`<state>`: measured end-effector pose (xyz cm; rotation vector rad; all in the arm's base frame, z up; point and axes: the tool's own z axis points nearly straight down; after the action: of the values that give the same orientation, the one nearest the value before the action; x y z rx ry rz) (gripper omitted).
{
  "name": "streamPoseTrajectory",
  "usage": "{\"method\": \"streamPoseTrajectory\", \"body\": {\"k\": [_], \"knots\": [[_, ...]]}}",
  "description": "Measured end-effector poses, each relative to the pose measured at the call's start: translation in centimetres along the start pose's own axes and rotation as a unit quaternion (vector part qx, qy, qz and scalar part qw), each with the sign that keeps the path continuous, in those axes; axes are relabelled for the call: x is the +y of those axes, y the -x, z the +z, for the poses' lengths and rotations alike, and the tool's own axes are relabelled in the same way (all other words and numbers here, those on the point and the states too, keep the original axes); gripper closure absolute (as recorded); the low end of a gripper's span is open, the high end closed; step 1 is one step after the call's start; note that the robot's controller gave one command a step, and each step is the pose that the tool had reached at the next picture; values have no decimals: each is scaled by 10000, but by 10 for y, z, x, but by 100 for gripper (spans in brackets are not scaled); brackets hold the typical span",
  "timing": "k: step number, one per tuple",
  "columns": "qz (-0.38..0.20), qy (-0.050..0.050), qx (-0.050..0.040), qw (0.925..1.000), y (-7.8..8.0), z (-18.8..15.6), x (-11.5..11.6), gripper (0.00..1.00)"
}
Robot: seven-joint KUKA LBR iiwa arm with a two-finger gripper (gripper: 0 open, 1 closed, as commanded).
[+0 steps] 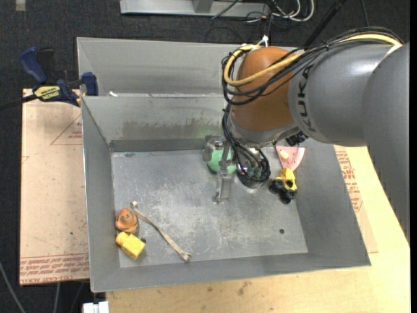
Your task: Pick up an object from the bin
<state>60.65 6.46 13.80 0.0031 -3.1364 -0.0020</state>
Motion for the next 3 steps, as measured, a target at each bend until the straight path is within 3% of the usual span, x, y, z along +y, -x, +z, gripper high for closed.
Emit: {"method": "streamPoseTrajectory", "body": {"k": [1,2,3], "knots": [[6,2,-33,10000,1,-5,0,0],[223,4,-41,9997,8,2,-15,0],[544,8,-75,9985,38,34,-26,0]]}}
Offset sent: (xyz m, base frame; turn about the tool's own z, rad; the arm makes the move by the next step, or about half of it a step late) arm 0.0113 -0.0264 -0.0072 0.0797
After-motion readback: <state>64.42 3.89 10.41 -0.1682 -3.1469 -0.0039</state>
